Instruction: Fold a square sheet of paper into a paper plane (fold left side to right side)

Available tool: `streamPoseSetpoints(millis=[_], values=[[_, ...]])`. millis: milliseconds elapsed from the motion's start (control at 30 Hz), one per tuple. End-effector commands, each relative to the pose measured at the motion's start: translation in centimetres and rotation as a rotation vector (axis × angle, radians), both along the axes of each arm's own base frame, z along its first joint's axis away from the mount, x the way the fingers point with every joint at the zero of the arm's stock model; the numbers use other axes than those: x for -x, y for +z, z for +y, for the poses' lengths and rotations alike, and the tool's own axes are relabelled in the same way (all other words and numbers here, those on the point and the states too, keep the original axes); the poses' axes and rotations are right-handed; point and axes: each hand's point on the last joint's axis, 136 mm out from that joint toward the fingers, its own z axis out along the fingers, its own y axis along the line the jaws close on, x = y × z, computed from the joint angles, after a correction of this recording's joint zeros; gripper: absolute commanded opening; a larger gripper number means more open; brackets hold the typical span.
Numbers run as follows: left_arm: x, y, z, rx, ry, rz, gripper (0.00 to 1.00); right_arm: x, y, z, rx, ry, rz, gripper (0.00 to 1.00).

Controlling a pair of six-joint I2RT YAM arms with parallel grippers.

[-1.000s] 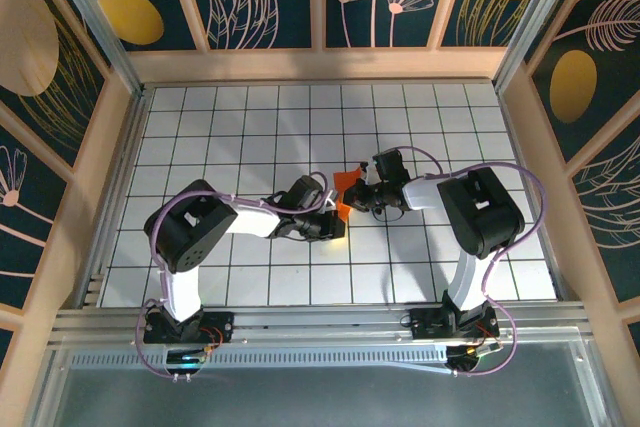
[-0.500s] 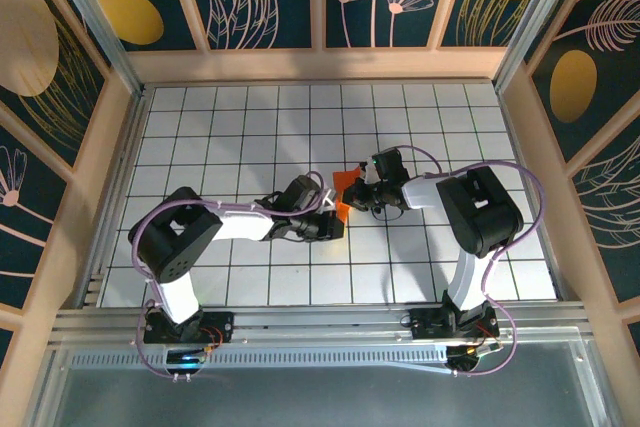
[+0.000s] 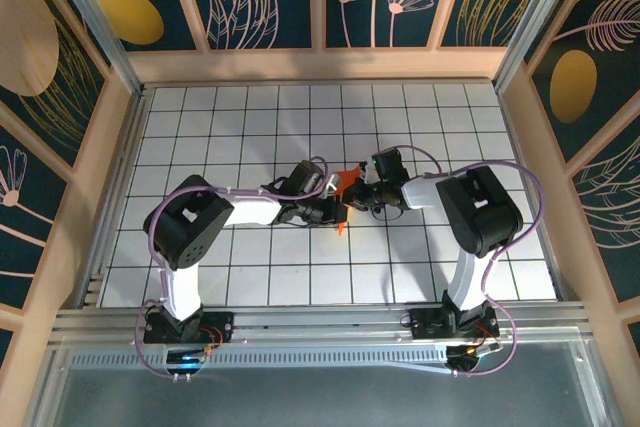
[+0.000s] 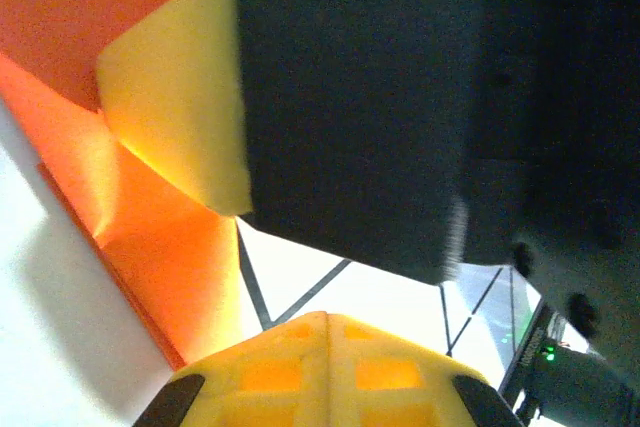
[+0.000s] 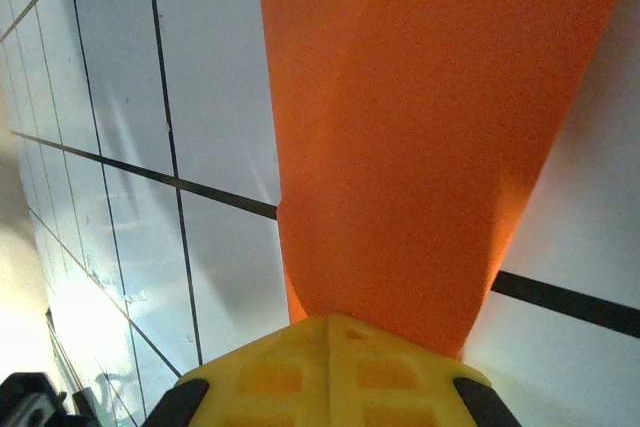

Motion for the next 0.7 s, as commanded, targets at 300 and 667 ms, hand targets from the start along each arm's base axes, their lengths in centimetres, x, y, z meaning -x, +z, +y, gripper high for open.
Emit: streamPoseSetpoints(millis=[300, 667], values=[[0.4, -2.2, 0.3, -0.047, -0.043, 0.009, 0.05, 2.8, -6.0, -2.9, 0.199, -0.027, 0.134, 0.0], [1.8, -3.6, 0.9, -0.113, -0.085, 0.009, 0.05, 2.8, -6.0, -3.0, 0.204, -0.027, 0.136, 0.0]])
